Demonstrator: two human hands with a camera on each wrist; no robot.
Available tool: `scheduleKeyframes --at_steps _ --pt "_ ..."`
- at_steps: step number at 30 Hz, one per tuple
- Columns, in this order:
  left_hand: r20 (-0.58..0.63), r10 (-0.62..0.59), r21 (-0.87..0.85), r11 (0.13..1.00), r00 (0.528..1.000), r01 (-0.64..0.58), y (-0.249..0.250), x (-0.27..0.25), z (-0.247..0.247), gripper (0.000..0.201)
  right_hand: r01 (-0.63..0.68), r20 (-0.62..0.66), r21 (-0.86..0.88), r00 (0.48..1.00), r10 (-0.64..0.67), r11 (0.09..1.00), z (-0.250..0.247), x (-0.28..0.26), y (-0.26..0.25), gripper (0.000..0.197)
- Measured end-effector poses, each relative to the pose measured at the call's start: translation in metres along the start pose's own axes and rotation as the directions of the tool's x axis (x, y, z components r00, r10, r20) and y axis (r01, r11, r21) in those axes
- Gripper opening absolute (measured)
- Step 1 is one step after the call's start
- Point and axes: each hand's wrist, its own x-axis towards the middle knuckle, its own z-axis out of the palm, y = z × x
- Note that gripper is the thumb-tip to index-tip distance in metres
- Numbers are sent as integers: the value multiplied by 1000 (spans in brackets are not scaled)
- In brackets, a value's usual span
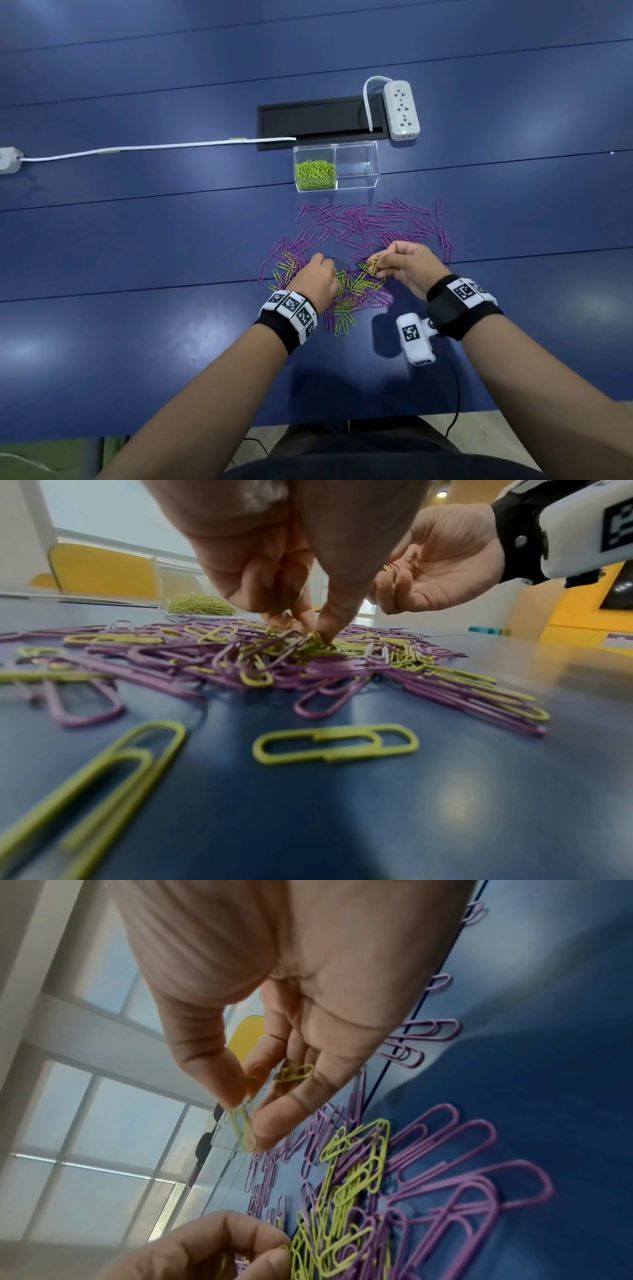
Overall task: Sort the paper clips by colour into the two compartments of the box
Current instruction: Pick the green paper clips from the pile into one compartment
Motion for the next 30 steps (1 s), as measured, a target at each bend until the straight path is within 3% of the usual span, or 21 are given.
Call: scheduleKeyframes --at_steps 5,8,10,13,14,16,20,23,25,30 --pt "-17 20 -42 999 1000 -21 -5 2 0 15 22 1 -90 1000 -22 996 5 0 0 24" --pt "-61 -23 -161 987 998 13 -7 3 -2 11 17 13 -311 1000 -13 950 4 1 2 20" --pt "-109 -119 -285 955 987 83 -9 5 -8 8 48 22 -611 999 -44 790 7 0 4 12" --pt "-177 -214 -479 871 961 106 -9 9 -24 9 124 91 -907 991 -100 403 13 -2 10 11" --pt "-196 -234 -542 835 952 94 -10 12 -30 12 153 125 -930 987 -103 335 15 -1 13 12" --pt "-226 -261 -623 780 938 67 -12 20 -44 17 197 168 -938 978 -124 286 17 1 20 12" --pt "-234 -298 -700 712 925 53 -12 48 -77 22 255 212 -931 960 -182 260 23 1 26 6" --pt "-286 -300 -667 744 910 36 -7 74 -100 20 277 232 -922 955 -186 271 26 2 24 6" --pt "-333 -299 -649 761 894 13 -4 94 -112 19 253 201 -906 963 -182 339 26 5 18 5" --pt "-363 -323 -590 806 874 53 -1 133 -131 19 161 114 -782 987 -116 603 24 11 -16 8"
